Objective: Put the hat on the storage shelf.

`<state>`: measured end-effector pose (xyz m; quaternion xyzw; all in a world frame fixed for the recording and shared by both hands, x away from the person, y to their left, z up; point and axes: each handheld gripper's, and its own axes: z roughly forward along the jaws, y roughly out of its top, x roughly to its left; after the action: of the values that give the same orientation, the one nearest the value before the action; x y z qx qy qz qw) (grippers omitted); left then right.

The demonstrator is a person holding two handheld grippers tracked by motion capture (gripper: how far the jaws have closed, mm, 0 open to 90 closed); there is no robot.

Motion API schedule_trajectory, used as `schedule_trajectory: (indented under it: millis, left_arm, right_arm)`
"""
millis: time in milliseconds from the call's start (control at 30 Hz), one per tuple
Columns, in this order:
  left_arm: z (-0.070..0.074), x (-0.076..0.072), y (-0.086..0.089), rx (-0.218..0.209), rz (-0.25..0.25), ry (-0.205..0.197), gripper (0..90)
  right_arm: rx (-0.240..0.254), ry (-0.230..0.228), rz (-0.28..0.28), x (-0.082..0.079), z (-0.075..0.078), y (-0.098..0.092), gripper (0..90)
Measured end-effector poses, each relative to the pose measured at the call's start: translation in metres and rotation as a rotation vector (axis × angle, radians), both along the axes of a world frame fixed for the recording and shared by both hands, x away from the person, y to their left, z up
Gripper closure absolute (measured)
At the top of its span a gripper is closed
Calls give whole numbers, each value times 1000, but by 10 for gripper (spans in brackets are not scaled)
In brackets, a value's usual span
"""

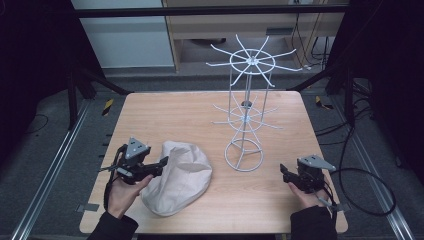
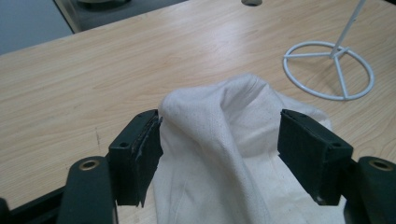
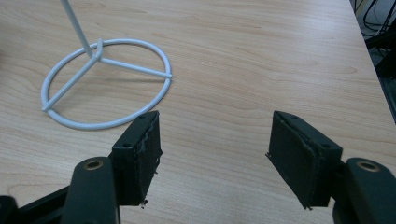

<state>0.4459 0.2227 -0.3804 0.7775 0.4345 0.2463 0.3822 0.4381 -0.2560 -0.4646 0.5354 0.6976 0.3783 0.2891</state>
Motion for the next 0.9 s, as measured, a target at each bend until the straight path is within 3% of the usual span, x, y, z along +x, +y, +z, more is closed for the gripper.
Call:
schedule_trajectory:
  millis: [100,333,900]
  left_arm:
    - [-7,6,-4,25,5,37,309]
    - [-18,13,-9,46,1,81,324]
    - [-44,20,-19,88,25,160,417]
  right_arm:
    - [6,1,-2,0,0,-1,341]
    - [8,3,-4,1,-1,-2,345]
    - [13,17,4,1,-2,-3,369]
